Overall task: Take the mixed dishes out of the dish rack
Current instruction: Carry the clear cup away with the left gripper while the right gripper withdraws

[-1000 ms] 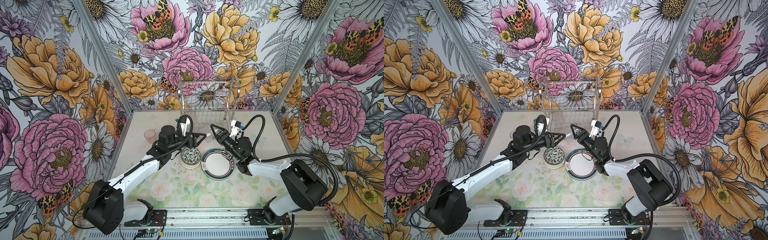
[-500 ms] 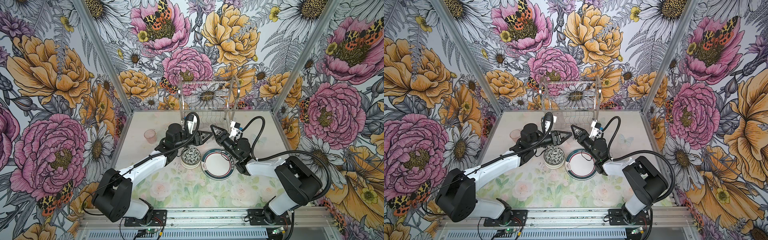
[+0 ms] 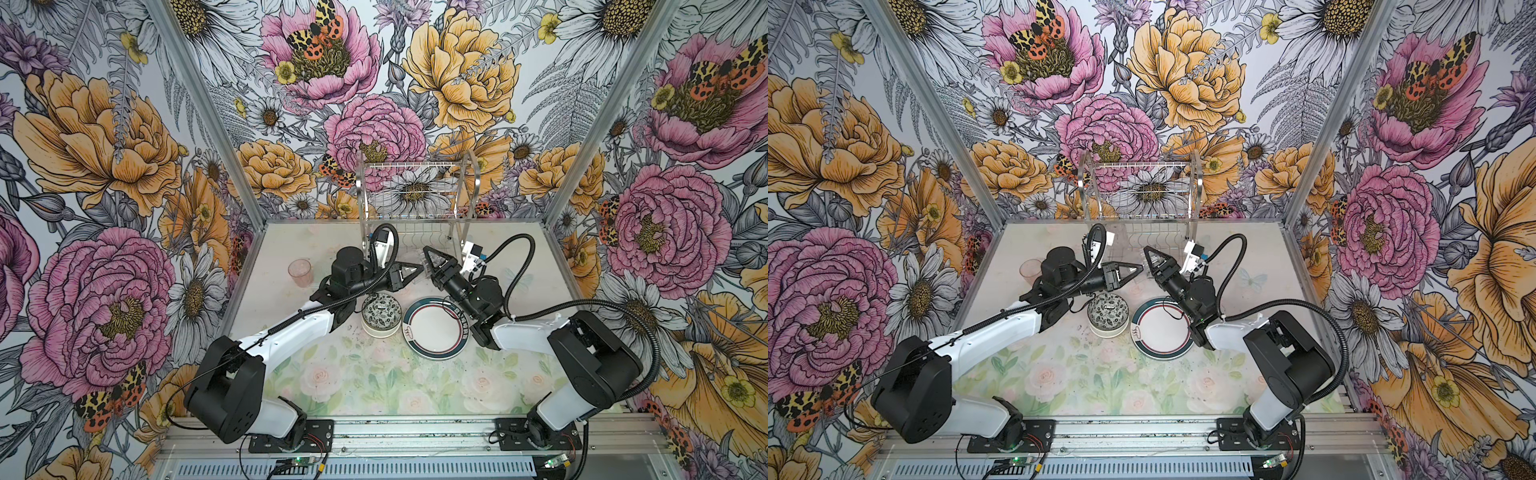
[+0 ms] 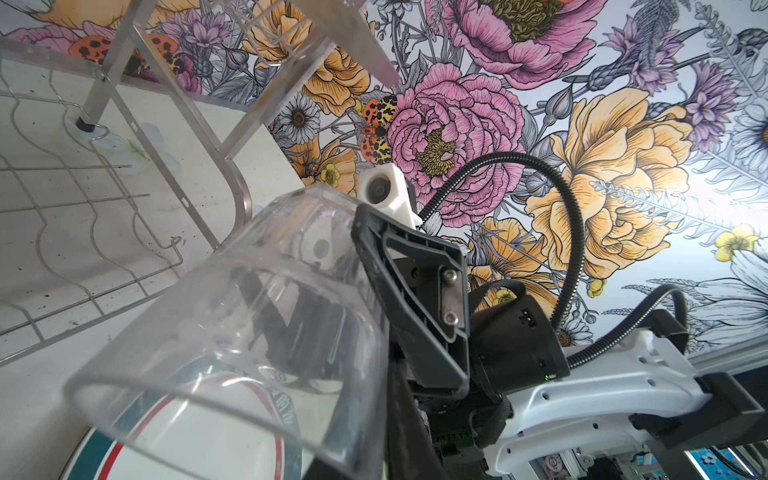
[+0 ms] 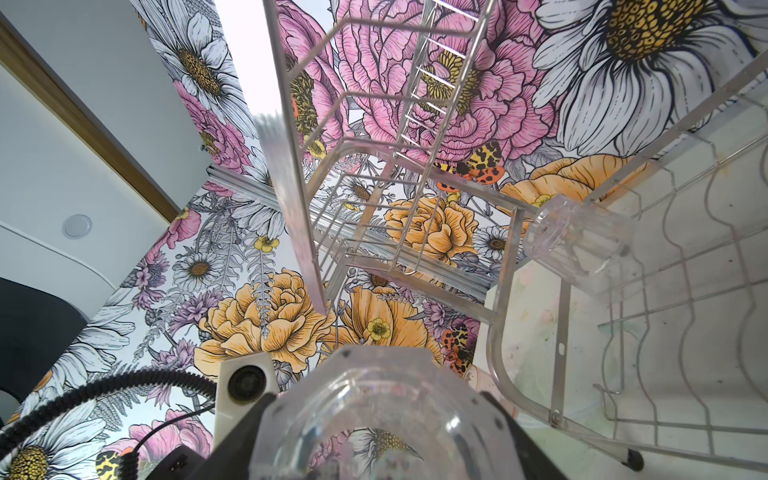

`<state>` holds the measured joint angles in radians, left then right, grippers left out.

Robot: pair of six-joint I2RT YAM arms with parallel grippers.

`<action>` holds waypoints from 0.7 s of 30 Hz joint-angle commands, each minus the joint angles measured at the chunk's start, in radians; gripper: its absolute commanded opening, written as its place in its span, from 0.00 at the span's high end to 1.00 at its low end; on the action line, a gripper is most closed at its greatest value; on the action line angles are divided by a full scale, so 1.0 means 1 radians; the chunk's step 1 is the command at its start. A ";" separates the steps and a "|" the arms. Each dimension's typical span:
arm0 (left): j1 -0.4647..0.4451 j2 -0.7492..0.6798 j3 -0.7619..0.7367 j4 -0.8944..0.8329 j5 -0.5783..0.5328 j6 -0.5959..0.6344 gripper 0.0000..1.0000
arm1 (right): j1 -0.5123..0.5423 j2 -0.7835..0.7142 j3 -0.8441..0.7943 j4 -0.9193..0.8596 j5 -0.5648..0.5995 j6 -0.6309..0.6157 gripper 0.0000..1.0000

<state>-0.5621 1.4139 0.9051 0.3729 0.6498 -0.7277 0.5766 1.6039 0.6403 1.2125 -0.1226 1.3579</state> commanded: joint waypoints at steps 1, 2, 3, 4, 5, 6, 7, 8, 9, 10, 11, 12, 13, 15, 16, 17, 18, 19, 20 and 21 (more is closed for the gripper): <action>-0.003 -0.009 0.023 0.038 0.001 0.019 0.91 | 0.006 0.019 0.021 0.035 -0.017 -0.041 0.81; -0.002 -0.011 0.022 0.038 -0.001 0.016 0.94 | 0.006 0.019 0.019 0.044 -0.018 -0.046 0.71; -0.001 -0.015 0.019 0.042 -0.004 0.013 0.97 | 0.006 0.018 0.018 0.051 -0.019 -0.054 0.62; -0.001 -0.019 0.016 0.044 -0.006 0.013 1.00 | 0.006 0.018 0.019 0.054 -0.018 -0.062 0.55; -0.001 -0.023 0.012 0.044 -0.011 0.013 1.00 | 0.006 0.015 0.019 0.057 -0.017 -0.071 0.47; -0.001 -0.028 0.009 0.044 -0.015 0.013 1.00 | 0.006 0.013 0.021 0.059 -0.015 -0.080 0.41; -0.001 -0.034 0.006 0.043 -0.019 0.014 1.00 | 0.006 0.011 0.022 0.059 -0.012 -0.088 0.36; 0.000 -0.042 0.000 0.043 -0.025 0.014 1.00 | 0.005 0.009 0.024 0.061 -0.009 -0.098 0.30; 0.001 -0.052 -0.007 0.042 -0.032 0.016 1.00 | 0.003 0.005 0.026 0.061 -0.009 -0.110 0.22; 0.000 -0.062 -0.013 0.038 -0.041 0.017 1.00 | 0.001 0.001 0.027 0.061 -0.009 -0.120 0.16; 0.001 -0.079 -0.023 0.031 -0.050 0.020 1.00 | -0.002 -0.005 0.027 0.060 -0.008 -0.132 0.01; 0.002 -0.098 -0.032 0.017 -0.061 0.025 1.00 | -0.005 -0.012 0.026 0.060 -0.006 -0.148 0.00; 0.002 -0.117 -0.040 -0.001 -0.073 0.035 1.00 | -0.007 -0.021 0.024 0.061 -0.005 -0.162 0.00; 0.002 -0.171 -0.059 -0.061 -0.112 0.065 1.00 | -0.014 -0.040 0.017 0.059 -0.007 -0.203 0.00; 0.002 -0.198 -0.066 -0.094 -0.131 0.082 1.00 | -0.016 -0.050 0.014 0.057 -0.011 -0.223 0.00; 0.001 -0.232 -0.072 -0.136 -0.157 0.100 1.00 | -0.018 -0.061 0.012 0.049 -0.018 -0.246 0.00; 0.001 -0.268 -0.076 -0.186 -0.184 0.127 1.00 | -0.018 -0.077 0.010 0.032 -0.025 -0.273 0.00; 0.002 -0.299 -0.075 -0.235 -0.209 0.152 1.00 | -0.018 -0.093 0.011 0.002 -0.035 -0.299 0.00; 0.001 -0.333 -0.074 -0.298 -0.244 0.187 1.00 | -0.018 -0.117 0.018 -0.052 -0.051 -0.336 0.00; 0.002 -0.370 -0.066 -0.369 -0.286 0.223 1.00 | -0.016 -0.144 0.028 -0.120 -0.063 -0.384 0.00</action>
<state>-0.5648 1.1294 0.8368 0.1612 0.4946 -0.6270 0.5629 1.5379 0.6445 1.1812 -0.1425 1.1248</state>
